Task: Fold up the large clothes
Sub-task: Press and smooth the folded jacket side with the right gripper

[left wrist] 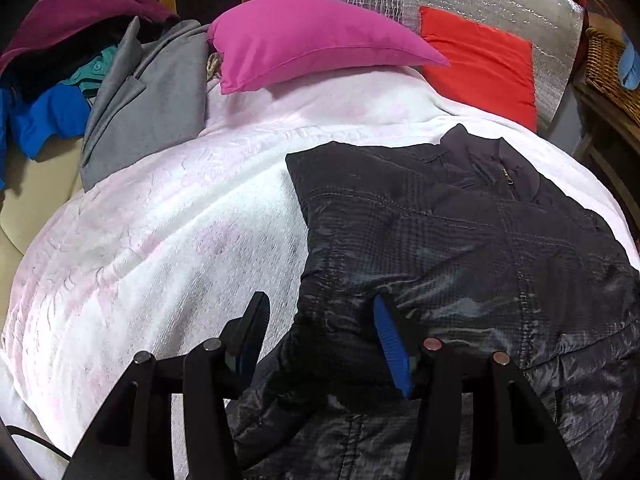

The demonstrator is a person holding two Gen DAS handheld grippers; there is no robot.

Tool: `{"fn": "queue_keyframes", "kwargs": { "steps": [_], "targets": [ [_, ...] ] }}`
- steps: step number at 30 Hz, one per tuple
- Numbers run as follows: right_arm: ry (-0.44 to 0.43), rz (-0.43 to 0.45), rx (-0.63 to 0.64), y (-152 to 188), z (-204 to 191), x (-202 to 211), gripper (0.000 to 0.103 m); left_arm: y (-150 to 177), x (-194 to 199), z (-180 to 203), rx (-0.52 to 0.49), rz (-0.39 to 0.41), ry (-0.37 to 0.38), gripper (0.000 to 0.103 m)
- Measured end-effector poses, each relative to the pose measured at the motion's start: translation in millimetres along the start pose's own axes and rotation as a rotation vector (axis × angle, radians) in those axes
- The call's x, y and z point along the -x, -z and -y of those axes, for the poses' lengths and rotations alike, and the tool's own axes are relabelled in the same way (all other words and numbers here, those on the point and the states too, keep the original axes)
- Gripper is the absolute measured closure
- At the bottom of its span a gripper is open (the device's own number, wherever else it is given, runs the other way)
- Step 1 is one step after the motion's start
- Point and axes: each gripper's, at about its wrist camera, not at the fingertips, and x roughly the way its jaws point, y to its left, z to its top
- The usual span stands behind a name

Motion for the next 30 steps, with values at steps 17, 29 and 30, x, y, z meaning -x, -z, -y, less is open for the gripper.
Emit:
{"fn": "queue_keyframes", "kwargs": {
  "steps": [17,29,30],
  "targets": [
    [-0.006,-0.036,0.009,8,5,-9,0.030,-8,-36,-30,0.198,-0.178,0.342,0.041],
    [-0.030,0.074,0.132,14,-27,15,0.059,-14,1,-20,0.146,0.010,0.274,0.087],
    [-0.028,0.073,0.131,14,-27,14,0.059,-14,3,-22,0.154,0.016,0.280,0.087]
  ]
}}
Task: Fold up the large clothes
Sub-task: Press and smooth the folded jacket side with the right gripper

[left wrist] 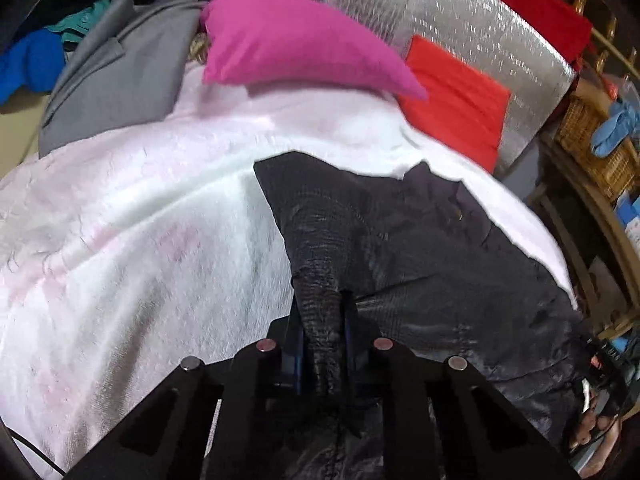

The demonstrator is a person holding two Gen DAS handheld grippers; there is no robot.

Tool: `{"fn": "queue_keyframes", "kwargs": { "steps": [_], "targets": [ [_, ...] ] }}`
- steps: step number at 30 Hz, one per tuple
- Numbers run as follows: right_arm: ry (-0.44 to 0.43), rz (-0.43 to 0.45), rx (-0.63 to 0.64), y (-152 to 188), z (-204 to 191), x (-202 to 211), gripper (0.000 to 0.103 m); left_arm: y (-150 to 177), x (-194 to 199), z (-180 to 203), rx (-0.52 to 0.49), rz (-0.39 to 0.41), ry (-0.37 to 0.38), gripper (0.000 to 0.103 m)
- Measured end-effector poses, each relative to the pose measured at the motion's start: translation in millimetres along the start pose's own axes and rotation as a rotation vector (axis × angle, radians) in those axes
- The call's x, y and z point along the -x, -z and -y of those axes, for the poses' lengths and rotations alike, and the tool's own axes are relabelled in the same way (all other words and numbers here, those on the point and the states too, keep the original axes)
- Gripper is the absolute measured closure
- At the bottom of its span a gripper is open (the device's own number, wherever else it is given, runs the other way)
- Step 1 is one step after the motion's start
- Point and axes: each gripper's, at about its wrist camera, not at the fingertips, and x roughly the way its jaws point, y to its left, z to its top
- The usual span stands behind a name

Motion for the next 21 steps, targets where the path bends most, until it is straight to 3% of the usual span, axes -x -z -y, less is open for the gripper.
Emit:
{"fn": "queue_keyframes", "kwargs": {
  "steps": [3,5,7,9,11,18,19,21],
  "targets": [
    [0.033,-0.062,-0.031,3,9,-16,0.059,5,-13,0,-0.011,-0.055,-0.031,0.086],
    [0.023,-0.083,-0.063,2,15,-21,0.046,8,-25,-2,-0.002,-0.104,-0.069,0.079],
    [0.005,-0.102,-0.094,1,19,-22,0.043,7,-28,-2,0.002,-0.114,-0.071,0.076],
    [-0.006,-0.103,-0.097,0,20,-21,0.040,5,-30,-4,0.025,-0.125,-0.072,0.051],
    [-0.009,-0.106,-0.100,0,20,-21,0.032,5,-29,-8,0.054,-0.128,-0.061,0.043],
    [-0.028,-0.132,-0.143,1,28,-27,0.031,9,-24,1,-0.033,-0.102,-0.117,0.043],
    [-0.017,-0.133,-0.125,3,27,-28,0.032,10,-25,3,-0.050,-0.099,-0.125,0.046],
    [0.005,-0.103,-0.079,3,20,-24,0.045,10,-25,9,-0.074,-0.087,-0.126,0.064]
  ]
}}
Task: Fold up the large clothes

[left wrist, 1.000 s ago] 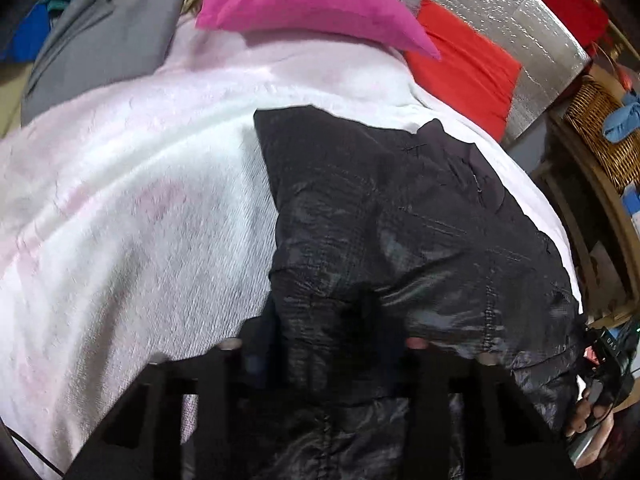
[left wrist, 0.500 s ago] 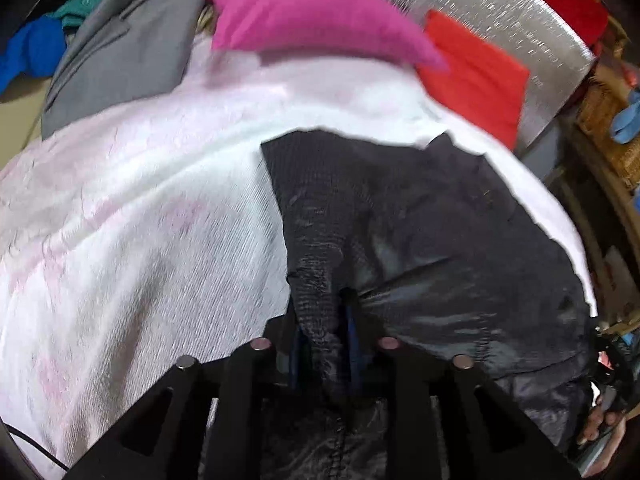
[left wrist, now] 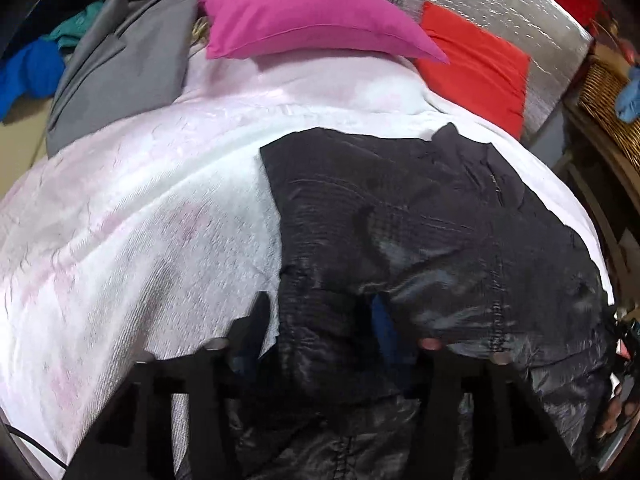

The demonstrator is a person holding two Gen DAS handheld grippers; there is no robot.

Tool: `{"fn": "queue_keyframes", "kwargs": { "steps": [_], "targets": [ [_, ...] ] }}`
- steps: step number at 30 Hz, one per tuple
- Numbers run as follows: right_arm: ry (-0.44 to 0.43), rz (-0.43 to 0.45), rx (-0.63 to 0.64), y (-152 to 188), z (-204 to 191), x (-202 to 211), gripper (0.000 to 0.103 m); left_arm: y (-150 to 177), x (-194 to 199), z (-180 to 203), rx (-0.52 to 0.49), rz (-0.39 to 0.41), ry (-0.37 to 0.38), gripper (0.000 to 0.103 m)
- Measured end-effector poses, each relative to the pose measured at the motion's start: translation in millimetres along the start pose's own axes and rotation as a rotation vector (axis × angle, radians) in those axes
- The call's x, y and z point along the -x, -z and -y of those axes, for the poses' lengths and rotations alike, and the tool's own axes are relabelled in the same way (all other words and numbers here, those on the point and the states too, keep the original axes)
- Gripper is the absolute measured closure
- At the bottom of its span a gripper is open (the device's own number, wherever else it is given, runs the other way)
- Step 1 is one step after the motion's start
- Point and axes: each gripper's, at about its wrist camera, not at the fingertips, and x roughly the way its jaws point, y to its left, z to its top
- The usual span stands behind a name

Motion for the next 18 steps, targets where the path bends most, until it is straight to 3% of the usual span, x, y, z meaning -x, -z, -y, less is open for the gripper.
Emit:
{"fn": "queue_keyframes", "kwargs": {
  "steps": [2,5,7,11,12,16,18],
  "targets": [
    [-0.004,0.042,0.030,-1,-8,11,0.061,-1,6,3,-0.009,0.030,-0.007,0.068],
    [-0.004,0.098,0.045,-2,-14,26,0.063,-1,8,1,-0.007,0.030,-0.007,0.068],
    [0.028,0.066,0.037,-2,-11,18,0.063,2,3,-2,0.000,-0.001,-0.021,0.067],
    [0.040,0.005,-0.068,-2,6,11,0.043,5,7,-5,0.022,-0.018,-0.043,0.049],
    [0.031,0.009,-0.099,-4,8,18,0.043,7,12,-7,0.032,-0.009,-0.041,0.049],
    [0.003,0.139,-0.117,-4,2,63,0.034,17,49,-2,0.012,0.099,-0.070,0.047],
    [-0.015,0.203,-0.097,0,-5,86,0.033,25,67,8,-0.029,0.154,-0.072,0.037]
  ]
}}
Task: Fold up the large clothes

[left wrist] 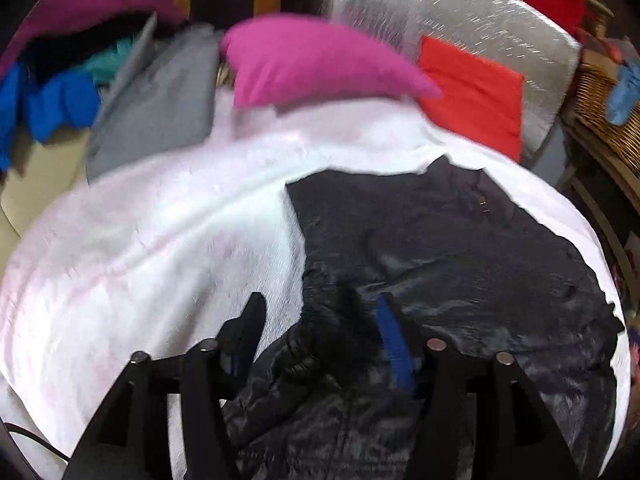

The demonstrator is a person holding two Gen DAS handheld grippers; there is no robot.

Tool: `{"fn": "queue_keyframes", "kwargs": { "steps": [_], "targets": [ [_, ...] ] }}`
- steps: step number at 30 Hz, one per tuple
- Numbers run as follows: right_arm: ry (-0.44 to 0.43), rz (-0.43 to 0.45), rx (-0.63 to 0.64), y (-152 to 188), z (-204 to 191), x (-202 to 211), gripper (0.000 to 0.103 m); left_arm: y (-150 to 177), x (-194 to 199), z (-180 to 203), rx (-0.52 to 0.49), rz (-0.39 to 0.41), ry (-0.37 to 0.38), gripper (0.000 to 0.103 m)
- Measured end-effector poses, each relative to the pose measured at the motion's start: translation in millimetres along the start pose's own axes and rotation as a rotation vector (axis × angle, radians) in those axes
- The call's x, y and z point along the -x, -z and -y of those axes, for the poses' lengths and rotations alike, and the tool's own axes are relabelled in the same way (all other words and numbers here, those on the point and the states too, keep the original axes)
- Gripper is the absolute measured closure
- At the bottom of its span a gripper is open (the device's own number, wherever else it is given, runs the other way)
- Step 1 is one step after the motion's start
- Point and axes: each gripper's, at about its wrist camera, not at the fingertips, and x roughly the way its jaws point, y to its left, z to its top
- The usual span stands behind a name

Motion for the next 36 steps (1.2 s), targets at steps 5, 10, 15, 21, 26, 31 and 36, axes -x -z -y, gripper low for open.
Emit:
{"fn": "queue_keyframes", "kwargs": {
  "steps": [5,10,15,21,26,31,36],
  "targets": [
    [-0.193,-0.072,-0.036,19,-12,22,0.032,24,15,26,-0.011,-0.083,0.189,0.032],
    [-0.274,-0.252,-0.097,56,-23,-3,0.032,39,-11,35,0.093,-0.268,0.324,0.032],
    [-0.274,-0.382,-0.158,88,-32,-46,0.032,31,-30,21,0.198,-0.272,0.276,0.033],
    [-0.217,-0.417,-0.249,97,-17,-81,0.032,24,-66,18,0.299,-0.321,0.248,0.033],
    [-0.253,-0.328,-0.257,88,-16,-92,0.038,12,-77,13,0.375,-0.276,0.262,0.033],
    [-0.248,-0.294,-0.211,86,-19,-98,0.078,7,-77,11,0.366,-0.218,0.223,0.076],
    [-0.278,-0.174,-0.074,75,-46,-65,0.082,1,-58,12,0.349,-0.146,0.232,0.082]
  ]
}}
